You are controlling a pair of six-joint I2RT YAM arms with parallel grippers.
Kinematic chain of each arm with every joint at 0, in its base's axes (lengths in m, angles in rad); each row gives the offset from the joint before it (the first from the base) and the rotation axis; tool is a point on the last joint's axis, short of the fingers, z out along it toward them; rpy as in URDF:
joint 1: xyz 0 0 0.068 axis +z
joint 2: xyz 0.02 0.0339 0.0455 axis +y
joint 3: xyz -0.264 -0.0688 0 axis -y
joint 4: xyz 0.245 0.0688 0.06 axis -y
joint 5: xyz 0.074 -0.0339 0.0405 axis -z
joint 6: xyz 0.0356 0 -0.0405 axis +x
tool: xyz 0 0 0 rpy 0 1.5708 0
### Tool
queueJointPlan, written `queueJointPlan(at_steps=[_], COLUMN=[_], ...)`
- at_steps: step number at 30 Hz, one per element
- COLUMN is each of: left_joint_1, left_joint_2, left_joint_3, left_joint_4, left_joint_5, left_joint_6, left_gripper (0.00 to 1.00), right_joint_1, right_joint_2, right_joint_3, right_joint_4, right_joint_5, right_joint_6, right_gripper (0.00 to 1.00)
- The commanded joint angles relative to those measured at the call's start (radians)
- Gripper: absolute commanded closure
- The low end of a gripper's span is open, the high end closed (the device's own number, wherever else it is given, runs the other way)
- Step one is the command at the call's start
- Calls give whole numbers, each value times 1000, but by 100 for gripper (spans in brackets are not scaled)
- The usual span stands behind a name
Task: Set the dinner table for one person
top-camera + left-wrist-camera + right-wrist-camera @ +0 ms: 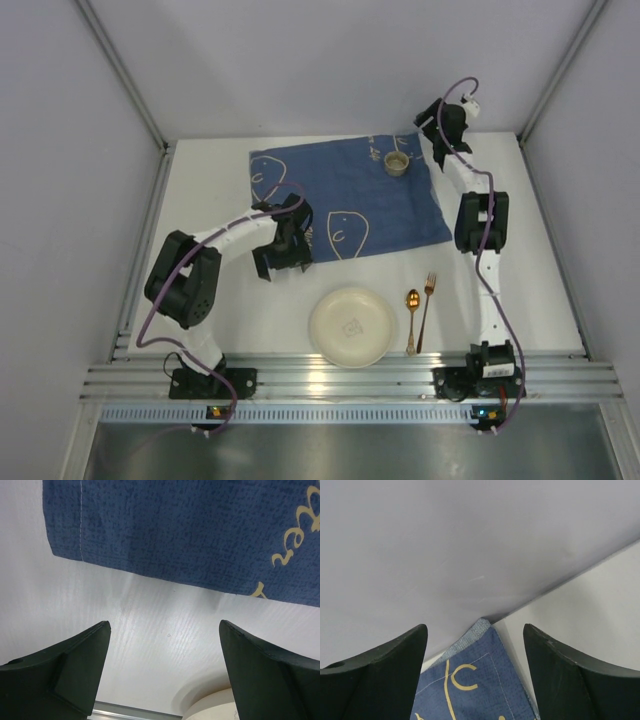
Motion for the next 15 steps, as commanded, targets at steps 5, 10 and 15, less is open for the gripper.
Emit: queueJointPlan(at_steps=[5,10,15], left_joint_1=[-2,-2,-2], left_joint_2=[46,58,31], left_joint_3=[71,162,208], left_joint_4=[-66,-107,-122], left_joint_5=[-117,-218,-283], left_joint_6=[-47,-84,-102], left_gripper=[5,2,2], right_joint_1=[-35,-32,-40], right_joint_2=[51,23,-124], right_joint_3=[60,0,-139], right_joint_4=[59,67,88], right_joint_5=[-63,-109,-115], right_joint_6=[120,126,75], right_gripper=[32,38,38])
